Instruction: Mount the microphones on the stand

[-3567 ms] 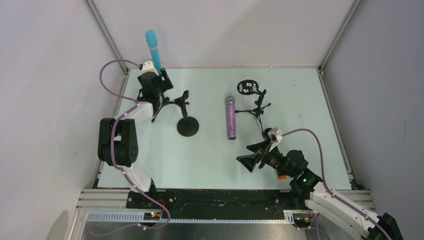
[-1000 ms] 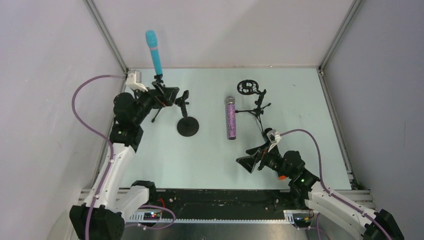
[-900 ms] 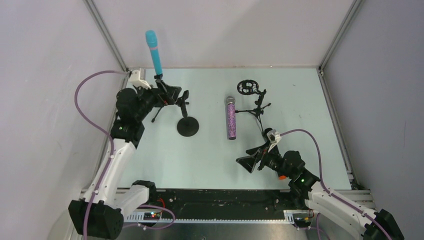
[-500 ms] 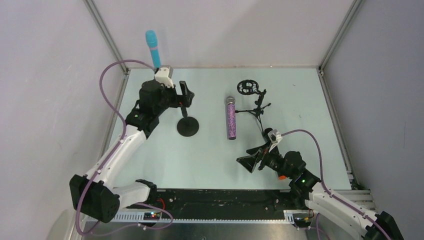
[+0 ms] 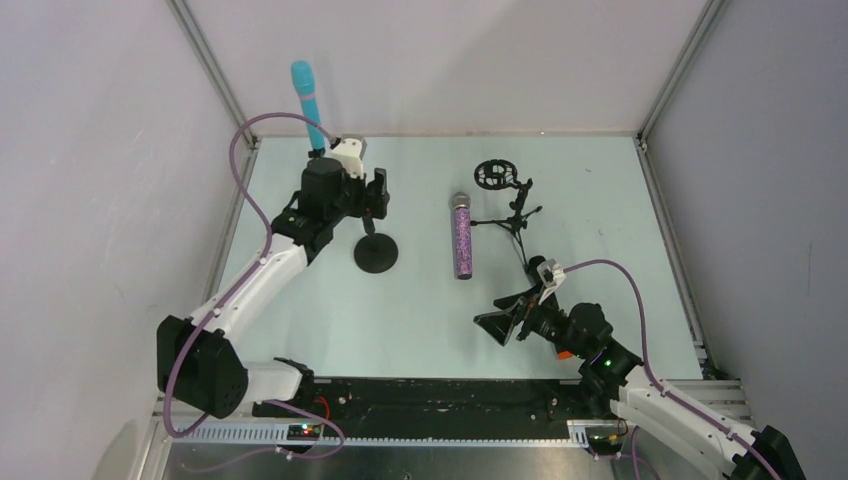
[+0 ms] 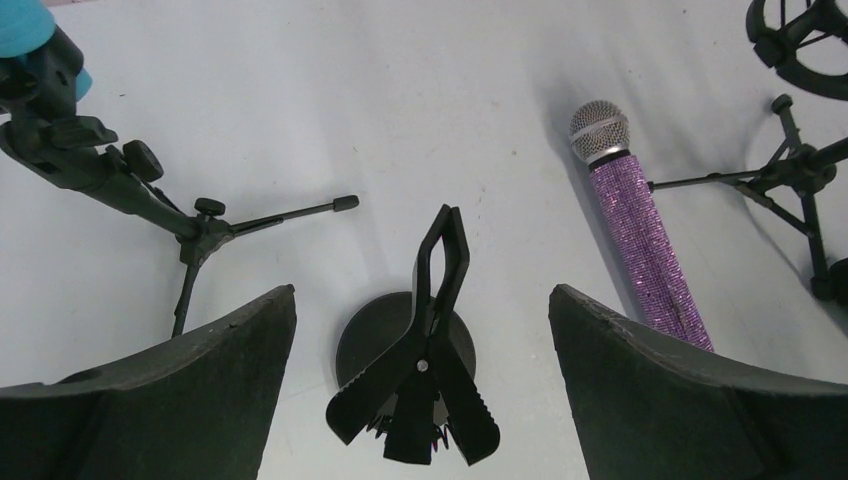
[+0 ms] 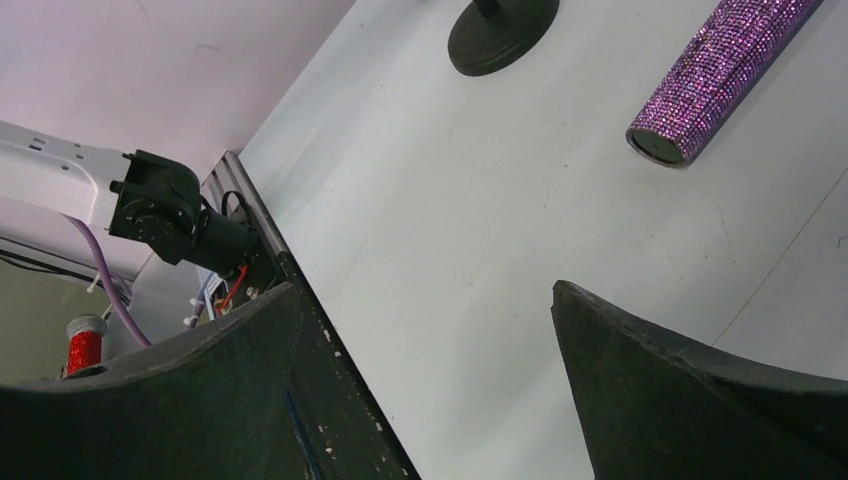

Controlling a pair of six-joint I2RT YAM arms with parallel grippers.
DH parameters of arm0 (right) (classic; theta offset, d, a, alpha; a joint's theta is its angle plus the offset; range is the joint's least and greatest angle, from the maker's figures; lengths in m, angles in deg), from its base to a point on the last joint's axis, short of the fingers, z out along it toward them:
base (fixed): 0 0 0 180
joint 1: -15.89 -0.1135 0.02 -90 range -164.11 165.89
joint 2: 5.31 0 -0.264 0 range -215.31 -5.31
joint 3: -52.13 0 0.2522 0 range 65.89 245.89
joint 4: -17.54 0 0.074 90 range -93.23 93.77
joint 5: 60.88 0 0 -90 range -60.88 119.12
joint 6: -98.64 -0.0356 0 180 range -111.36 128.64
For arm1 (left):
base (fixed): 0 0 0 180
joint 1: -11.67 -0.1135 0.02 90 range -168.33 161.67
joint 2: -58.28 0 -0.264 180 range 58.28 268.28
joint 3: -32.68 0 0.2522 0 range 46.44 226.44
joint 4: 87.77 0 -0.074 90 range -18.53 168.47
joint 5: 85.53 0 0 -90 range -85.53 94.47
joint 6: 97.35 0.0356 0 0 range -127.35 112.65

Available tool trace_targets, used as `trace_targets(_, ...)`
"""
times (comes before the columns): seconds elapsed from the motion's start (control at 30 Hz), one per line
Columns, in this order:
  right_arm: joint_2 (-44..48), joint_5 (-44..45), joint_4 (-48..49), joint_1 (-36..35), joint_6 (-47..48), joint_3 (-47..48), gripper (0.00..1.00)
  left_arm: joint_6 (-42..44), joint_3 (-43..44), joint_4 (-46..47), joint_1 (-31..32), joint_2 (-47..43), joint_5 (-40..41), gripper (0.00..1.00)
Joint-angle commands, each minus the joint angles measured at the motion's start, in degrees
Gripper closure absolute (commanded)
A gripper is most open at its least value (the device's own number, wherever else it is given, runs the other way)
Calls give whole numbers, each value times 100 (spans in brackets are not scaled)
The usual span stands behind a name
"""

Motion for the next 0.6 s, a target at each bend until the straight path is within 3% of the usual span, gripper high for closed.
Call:
trace_targets(0.0,58,101,10,6,-86,25,0,254,195,51,57,63,-92,0)
trace_targets(0.17,1,85,24,23,-88,36,0,290,50,63,96,-4,-32,0)
trace_targets(0.57,-24,87,-3,75,-117,45,0,363,-126,-7,230,1,625,10)
